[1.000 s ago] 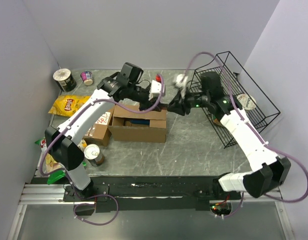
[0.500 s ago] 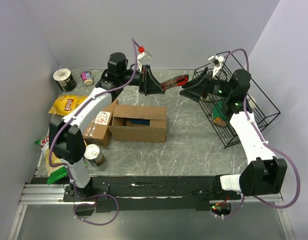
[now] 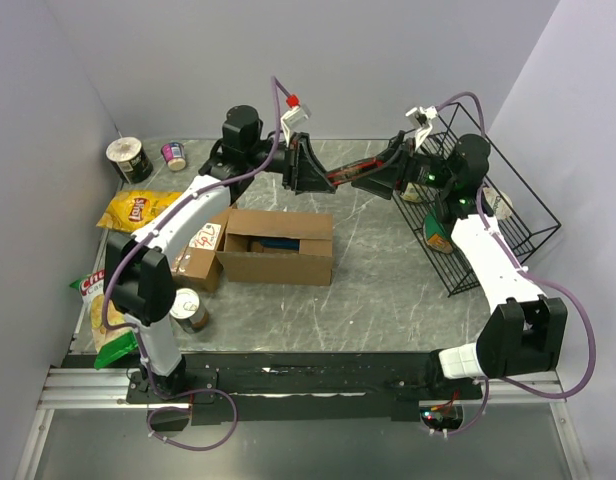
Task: Unpack the express box
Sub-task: Cut the express box at the center of the board.
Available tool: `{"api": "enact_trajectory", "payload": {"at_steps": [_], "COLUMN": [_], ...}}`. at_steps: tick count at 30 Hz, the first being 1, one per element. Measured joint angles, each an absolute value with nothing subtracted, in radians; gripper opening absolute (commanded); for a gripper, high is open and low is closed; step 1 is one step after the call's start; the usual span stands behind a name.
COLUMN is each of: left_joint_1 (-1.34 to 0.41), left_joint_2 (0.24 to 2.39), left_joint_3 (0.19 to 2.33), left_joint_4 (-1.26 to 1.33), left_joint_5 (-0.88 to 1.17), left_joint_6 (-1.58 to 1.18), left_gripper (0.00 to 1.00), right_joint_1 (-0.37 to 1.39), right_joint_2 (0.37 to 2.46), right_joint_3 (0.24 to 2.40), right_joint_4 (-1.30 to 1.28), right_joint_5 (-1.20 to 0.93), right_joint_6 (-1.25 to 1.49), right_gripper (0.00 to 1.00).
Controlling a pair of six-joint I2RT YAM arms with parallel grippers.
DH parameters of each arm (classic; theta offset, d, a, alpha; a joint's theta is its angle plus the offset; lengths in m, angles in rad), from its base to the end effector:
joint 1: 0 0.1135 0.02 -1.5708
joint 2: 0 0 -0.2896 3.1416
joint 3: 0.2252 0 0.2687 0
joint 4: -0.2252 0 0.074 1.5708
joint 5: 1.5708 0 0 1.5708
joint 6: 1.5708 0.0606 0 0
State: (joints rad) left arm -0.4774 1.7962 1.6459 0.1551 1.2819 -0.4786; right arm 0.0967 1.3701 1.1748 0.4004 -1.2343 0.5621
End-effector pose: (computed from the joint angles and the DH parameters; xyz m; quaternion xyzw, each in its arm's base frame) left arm 0.3676 -0.2556 0.4163 0.4235 0.5657 -0.6359 0.3104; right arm 0.3159 0.0881 0.4245 -0.3182 0.6043 0.5502 0.4805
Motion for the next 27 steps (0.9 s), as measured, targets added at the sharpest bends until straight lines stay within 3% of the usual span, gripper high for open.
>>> {"api": "enact_trajectory", "payload": {"at_steps": [8, 14, 23, 26, 27], "left_joint_1": [-0.496, -0.499, -0.507, -0.508, -0.508], "left_joint_2": [1.813, 1.815, 1.817, 1.817, 1.817], "left_joint_3": [1.652, 1.677, 1.689, 1.689, 1.689], "left_joint_4": [0.136, 0.114, 0.082, 0.078, 0.078], "left_joint_5": [1.286, 1.288, 1.294, 1.296, 1.299], "left_joint_6": [-0.463, -0.450, -0.416, -0.405, -0.404], "left_gripper": [0.01, 0.01, 0.01, 0.01, 0.01], "right_joint_1": [0.131, 0.149, 0.148, 0.148, 0.148], "right_joint_2": [1.373, 1.373, 1.373, 1.373, 1.373], "right_joint_3": [1.192, 1.191, 1.191, 1.191, 1.191], "right_joint_4": [0.414, 0.416, 0.444, 0.455, 0.456], "right_joint_5": [-1.261, -1.276, -1.272, -1.269, -1.269], "right_joint_6": [0.564, 0.557, 0.580, 0.589, 0.591], "right_gripper": [0.58, 0.44, 0.45, 0.38, 0.30]}}
